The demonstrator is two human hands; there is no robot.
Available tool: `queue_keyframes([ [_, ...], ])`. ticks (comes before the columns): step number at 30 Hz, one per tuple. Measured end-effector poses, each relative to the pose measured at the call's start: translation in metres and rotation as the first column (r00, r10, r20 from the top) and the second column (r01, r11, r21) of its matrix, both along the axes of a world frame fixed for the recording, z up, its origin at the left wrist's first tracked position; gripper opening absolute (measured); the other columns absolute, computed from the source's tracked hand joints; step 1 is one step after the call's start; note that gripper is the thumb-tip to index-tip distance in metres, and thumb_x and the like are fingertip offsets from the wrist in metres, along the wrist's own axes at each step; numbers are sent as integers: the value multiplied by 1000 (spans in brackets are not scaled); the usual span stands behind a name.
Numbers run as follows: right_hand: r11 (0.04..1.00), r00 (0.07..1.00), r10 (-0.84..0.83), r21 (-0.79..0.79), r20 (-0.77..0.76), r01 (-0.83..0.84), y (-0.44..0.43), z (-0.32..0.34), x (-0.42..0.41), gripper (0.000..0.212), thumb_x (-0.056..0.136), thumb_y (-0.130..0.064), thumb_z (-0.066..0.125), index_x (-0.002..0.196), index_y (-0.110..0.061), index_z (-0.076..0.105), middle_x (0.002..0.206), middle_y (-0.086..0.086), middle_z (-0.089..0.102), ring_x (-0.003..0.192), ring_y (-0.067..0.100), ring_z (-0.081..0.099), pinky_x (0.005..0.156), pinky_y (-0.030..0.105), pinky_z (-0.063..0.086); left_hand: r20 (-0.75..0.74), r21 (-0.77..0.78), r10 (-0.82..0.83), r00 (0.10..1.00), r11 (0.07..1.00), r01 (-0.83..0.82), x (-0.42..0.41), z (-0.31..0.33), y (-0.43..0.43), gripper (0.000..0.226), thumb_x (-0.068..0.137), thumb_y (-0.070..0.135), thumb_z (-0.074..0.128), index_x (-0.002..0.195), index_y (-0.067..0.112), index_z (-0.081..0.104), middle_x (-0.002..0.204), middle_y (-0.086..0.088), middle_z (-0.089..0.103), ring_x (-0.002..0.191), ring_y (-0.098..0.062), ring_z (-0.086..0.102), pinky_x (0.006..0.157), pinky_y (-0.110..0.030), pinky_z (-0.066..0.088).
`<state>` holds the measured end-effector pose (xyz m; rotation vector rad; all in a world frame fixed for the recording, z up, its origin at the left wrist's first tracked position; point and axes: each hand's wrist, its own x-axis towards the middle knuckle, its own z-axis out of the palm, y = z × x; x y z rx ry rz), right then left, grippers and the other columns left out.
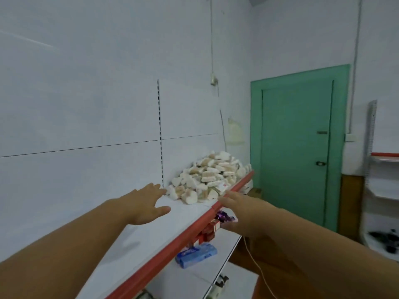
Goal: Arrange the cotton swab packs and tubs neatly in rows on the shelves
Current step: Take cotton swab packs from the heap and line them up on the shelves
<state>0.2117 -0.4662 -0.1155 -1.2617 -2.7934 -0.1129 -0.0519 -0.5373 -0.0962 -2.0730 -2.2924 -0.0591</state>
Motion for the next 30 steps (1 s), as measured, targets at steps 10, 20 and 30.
queue_keyframes([
  [10, 991, 990, -129, 42, 51, 127, 166, 6, 38, 70, 93, -50, 51, 152, -31, 17, 160, -5, 14, 144, 20, 23, 115, 40, 27, 44, 31, -135, 990, 991, 133, 17, 5, 204, 61, 98, 55, 36, 151, 27, 24, 157, 1, 29, 141, -17, 31, 112, -30, 27],
  [20, 997, 992, -75, 21, -97, 78, 365, 29, -9, 60, 93, -47, 53, 147, -32, 30, 153, -4, 33, 136, 19, 37, 110, 39, 33, 37, 38, -53, 998, 998, 51, 1, 25, 395, 53, 97, 47, 46, 144, 23, 39, 150, 0, 39, 135, -17, 39, 106, -30, 32],
  [30, 972, 941, 180, 199, -287, -125, 564, -3, -63, 39, 93, -22, 52, 132, -24, 50, 132, -2, 51, 119, 18, 48, 97, 32, 41, 168, 199, 141, 976, 965, -173, 22, -9, 550, 56, 92, 45, 56, 140, 20, 44, 142, -2, 47, 124, -19, 48, 98, -29, 39],
])
